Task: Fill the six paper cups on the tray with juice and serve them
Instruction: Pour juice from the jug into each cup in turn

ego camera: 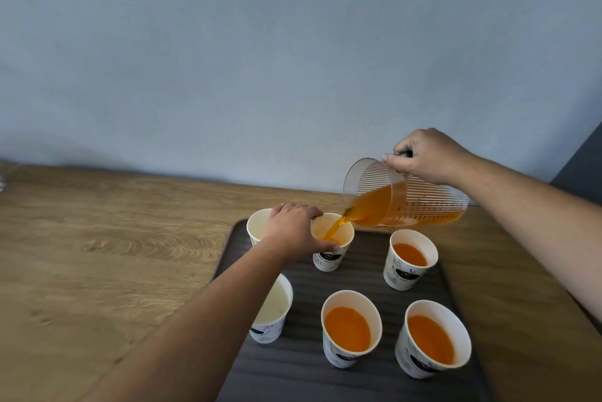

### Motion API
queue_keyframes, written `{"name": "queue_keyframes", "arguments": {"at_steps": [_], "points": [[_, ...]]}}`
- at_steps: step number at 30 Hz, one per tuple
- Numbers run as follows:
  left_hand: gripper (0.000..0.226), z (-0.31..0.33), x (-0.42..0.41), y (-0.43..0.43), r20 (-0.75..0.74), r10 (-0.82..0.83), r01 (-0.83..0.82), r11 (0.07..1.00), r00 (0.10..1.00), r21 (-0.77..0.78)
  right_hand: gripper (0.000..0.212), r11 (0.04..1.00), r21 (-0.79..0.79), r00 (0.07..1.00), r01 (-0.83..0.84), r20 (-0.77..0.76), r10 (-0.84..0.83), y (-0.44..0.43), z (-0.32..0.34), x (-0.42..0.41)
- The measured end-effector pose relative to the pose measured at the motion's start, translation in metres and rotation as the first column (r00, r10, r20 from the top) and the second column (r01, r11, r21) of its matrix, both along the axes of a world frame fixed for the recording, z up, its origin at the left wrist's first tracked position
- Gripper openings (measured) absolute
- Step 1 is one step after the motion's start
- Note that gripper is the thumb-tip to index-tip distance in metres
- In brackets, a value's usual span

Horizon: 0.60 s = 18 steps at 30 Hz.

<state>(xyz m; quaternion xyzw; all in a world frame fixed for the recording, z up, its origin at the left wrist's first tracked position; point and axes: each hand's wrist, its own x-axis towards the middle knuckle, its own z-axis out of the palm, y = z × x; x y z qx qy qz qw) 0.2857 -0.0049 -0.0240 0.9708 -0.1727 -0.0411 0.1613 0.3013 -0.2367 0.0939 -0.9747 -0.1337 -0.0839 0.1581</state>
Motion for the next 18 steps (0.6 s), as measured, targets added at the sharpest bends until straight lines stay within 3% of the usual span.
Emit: {"name": "queue_keyframes", "arguments": {"at_steps": [18], "points": [[0.077,0.0005,-0.0004,0.0001,-0.005,0.014,-0.014,1.0,1.0,-0.013,0.052,0.999,-0.031,1.0,0.009,0.019,-0.008,-0.0022,0.0063,-0.0049]]}}
